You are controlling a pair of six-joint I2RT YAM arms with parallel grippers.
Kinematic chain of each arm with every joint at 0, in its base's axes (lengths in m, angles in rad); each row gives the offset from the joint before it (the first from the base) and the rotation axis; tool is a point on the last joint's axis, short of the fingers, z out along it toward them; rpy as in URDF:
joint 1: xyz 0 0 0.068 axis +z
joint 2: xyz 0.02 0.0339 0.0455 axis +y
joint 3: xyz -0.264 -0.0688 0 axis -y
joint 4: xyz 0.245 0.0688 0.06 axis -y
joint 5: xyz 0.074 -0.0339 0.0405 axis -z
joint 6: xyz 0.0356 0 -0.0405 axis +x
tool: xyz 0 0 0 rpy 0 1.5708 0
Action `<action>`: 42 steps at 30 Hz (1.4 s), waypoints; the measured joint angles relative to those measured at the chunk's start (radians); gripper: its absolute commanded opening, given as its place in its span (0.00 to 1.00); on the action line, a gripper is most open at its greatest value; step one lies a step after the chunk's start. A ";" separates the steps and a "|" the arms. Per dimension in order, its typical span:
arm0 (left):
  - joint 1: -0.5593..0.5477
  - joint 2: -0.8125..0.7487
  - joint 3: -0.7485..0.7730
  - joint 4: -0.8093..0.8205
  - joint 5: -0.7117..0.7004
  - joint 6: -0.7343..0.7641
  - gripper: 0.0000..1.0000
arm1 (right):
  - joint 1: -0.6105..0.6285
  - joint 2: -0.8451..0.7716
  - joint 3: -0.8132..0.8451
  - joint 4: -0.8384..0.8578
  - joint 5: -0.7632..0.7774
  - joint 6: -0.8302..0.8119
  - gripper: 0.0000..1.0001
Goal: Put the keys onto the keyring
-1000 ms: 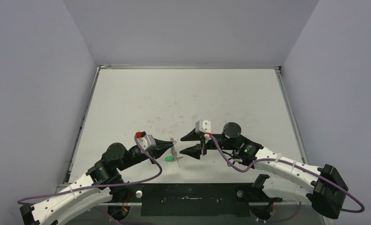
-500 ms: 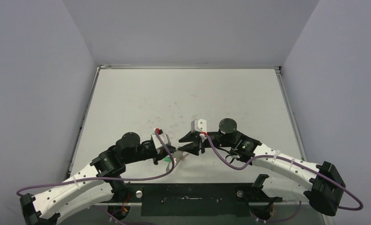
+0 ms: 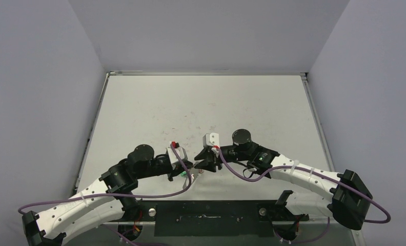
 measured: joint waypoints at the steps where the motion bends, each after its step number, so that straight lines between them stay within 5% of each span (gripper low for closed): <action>1: 0.000 -0.001 0.000 0.000 0.002 0.000 0.00 | 0.000 0.006 0.000 0.000 0.000 -0.002 0.27; 6: 0.000 -0.002 0.000 0.000 0.005 0.000 0.00 | 0.003 0.021 0.000 -0.004 -0.003 -0.006 0.00; 10: 0.001 -0.009 0.000 -0.002 0.002 0.000 0.00 | 0.006 0.021 0.000 -0.003 -0.011 -0.003 0.00; 14: 0.001 -0.026 0.000 0.000 -0.011 0.000 0.26 | 0.006 0.021 -0.002 0.014 -0.011 0.006 0.00; 18: 0.001 -0.076 -0.002 0.000 -0.041 -0.001 0.31 | 0.006 0.011 -0.026 0.047 -0.006 0.025 0.00; 30: 0.001 -0.298 -0.130 -0.001 -0.149 -0.026 0.19 | 0.006 -0.014 -0.057 0.110 0.003 0.072 0.00; 42: 0.001 -0.190 -0.229 0.182 -0.097 -0.095 0.12 | 0.006 -0.014 -0.066 0.229 0.002 0.149 0.00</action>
